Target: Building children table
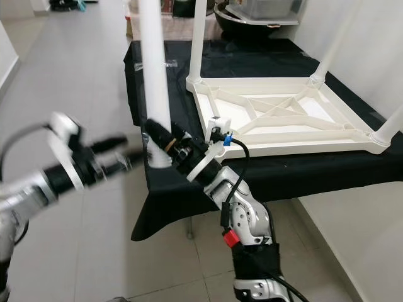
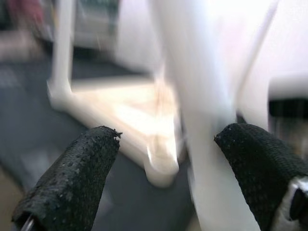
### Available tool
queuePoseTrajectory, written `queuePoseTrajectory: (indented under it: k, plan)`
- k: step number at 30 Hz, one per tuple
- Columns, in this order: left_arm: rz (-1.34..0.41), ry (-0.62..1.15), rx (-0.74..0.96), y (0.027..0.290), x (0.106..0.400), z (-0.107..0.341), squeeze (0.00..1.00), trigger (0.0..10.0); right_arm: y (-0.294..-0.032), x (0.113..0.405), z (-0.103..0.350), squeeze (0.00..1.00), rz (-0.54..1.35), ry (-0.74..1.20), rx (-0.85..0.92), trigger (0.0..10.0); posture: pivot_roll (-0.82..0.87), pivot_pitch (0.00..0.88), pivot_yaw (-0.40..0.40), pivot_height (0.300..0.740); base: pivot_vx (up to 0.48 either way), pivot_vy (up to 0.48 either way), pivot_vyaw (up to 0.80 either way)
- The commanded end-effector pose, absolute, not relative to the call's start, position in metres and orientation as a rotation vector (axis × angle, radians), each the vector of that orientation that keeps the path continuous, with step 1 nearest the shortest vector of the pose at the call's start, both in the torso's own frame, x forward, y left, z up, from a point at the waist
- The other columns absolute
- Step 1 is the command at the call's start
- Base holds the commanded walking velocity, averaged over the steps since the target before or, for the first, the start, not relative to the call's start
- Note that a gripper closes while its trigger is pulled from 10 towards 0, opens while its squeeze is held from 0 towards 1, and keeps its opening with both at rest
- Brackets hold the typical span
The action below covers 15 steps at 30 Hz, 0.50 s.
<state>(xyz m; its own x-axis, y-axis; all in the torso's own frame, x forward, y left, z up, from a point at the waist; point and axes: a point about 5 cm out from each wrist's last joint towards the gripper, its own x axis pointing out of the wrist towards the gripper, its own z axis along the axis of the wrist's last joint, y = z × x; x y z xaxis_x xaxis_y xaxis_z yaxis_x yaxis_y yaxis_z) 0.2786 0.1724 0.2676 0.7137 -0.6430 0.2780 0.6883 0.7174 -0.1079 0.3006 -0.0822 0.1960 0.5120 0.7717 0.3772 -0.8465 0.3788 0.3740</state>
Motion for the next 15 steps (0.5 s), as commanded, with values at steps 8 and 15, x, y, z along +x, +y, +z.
queuePoseTrajectory:
  k: [8, 15]
  plan:
    - [-0.722, -0.236, -0.385, 0.202, 0.280, 0.278, 0.00, 10.0, -0.102, 0.291, 0.161, 0.00, 1.137, -0.012, 0.483, 0.0, 0.12, 0.070, -0.058, 0.740, 0.000, 0.000, 0.00]
    - [-0.684, -0.161, -0.399, 0.207, 0.280, 0.259, 0.00, 10.0, -0.110, 0.276, 0.159, 0.00, 1.291, 0.040, 0.434, 0.0, 0.12, 0.076, -0.057, 0.740, 0.000, 0.000, 0.00]
